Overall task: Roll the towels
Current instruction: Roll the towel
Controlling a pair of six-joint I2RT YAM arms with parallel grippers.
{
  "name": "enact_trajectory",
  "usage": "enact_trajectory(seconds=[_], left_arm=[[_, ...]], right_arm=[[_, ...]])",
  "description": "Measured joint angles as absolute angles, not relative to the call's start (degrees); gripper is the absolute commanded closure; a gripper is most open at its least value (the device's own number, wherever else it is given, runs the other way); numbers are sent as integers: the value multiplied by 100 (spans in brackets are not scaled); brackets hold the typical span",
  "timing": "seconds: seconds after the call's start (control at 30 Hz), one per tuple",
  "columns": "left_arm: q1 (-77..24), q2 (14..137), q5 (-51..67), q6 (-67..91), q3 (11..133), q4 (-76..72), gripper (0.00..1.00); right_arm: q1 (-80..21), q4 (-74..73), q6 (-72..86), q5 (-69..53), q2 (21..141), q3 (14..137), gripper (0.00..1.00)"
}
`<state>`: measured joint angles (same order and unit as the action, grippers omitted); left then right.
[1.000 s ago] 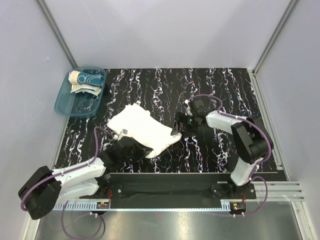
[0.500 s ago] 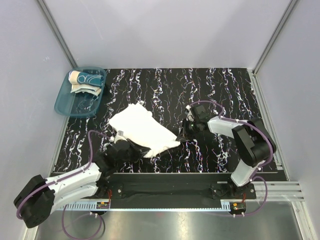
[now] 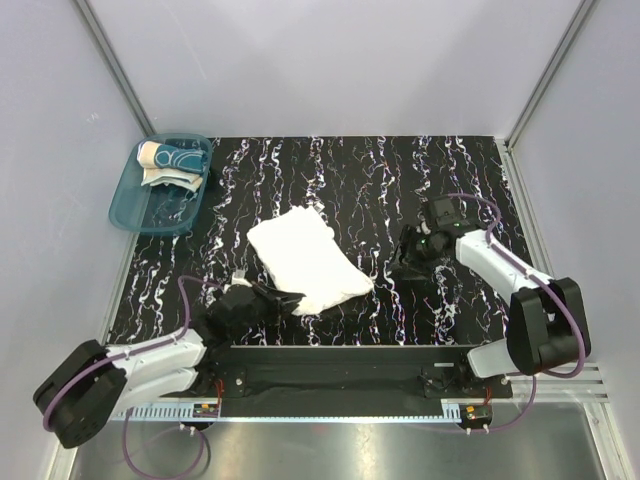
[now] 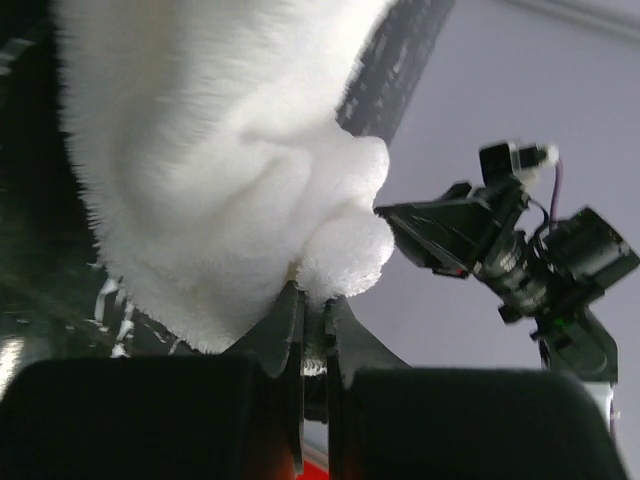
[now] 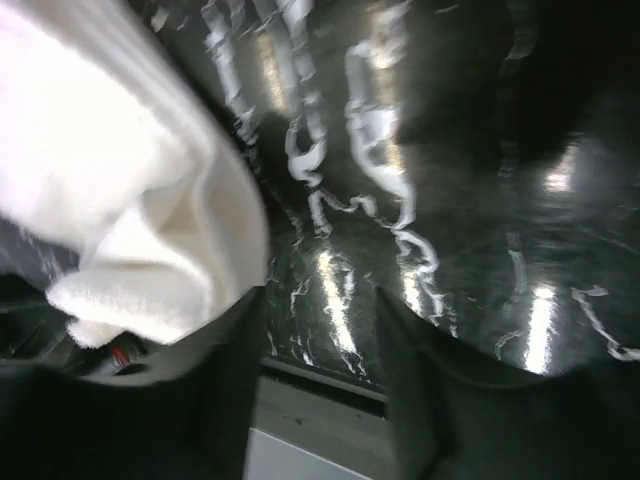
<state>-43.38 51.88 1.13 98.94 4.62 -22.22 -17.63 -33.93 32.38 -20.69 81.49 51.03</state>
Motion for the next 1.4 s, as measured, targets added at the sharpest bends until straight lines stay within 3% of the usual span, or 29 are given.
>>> enact_trajectory(seconds=[0.07,0.27,0.4,0.53,0.6,0.63,0.73,0.77,0.83,1.07,1.4], left_arm=[[-4257,5422,104,10084,370,-2255,100],[-4193,6036,193,10447,318,-2635,100],[-4128,6396,296,10735,318,-3059,100],[-4091,6788,434,11050,316,-3500,100],[-4073,7026,510,11170,316,-3802,100],[-4064,7140,552,11216,316,-3953,100],[-4051,7384,637,11288,316,-4309,100],[-4049,7441,663,11306,316,-4401,100],[-4042,7481,714,11323,316,-4519,100],[-4014,7028,777,11056,316,-4147,100],[-3972,4692,425,10427,314,-2196,100]], right_arm=[[-1542,-3723,3127,-1538,8152,5271,27],[-1503,-3767,3083,-1225,7548,5358,26],[-1763,-3148,3096,-1702,6412,5013,33],[-2681,-2412,3109,-1959,6139,4720,45],[-3085,-2056,3159,-2060,6265,4477,41],[-3197,-1922,3190,-2067,6379,4370,31],[-3308,-1673,3229,-2023,6855,4217,19],[-3312,-1629,3216,-1986,7028,4219,8],[-3312,-1632,3164,-1848,7275,4261,0],[-3317,-1741,2891,-1203,7721,4770,0],[-3299,-1367,2952,-1415,8744,4777,0]])
